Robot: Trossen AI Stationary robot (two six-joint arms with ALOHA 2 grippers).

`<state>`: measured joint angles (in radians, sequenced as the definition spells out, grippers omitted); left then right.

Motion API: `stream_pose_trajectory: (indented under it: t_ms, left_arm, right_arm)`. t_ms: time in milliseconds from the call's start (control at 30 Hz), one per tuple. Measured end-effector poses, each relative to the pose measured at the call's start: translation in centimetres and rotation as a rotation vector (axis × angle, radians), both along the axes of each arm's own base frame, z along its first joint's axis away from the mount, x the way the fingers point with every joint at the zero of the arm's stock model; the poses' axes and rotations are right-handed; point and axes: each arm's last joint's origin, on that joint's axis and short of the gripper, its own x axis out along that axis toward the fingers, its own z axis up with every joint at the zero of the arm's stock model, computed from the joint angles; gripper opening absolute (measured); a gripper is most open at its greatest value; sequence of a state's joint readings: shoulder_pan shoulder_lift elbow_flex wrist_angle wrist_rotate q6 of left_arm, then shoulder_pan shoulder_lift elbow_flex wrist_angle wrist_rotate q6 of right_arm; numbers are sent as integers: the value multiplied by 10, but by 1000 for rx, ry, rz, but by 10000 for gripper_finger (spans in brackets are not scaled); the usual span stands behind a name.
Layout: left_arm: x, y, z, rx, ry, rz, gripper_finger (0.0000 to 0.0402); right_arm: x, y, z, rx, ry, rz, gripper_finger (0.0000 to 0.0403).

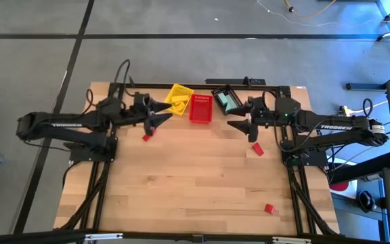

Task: Sort & place blocks by color
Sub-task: Put the top right red block into the red bin

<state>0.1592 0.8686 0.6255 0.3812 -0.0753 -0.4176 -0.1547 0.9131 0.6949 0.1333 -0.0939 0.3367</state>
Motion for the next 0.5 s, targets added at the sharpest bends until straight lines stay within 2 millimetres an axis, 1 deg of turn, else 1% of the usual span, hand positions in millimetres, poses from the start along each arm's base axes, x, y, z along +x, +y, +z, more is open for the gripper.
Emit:
stream_pose_trajectory:
  t_ms: [167, 333, 500]
  left_arm:
    - [-11, -6, 3, 131, -2, 6, 240]
    - [-17, -8, 7, 319, 11, 6, 240]
    - [-17, -8, 7, 358, 18, -4, 240]
  right_arm:
    - [0, 0, 9, 43, -91, 3, 271]
    - [1, 0, 10, 89, -105, 2, 271]
    - [1, 0, 8, 122, -87, -19, 271]
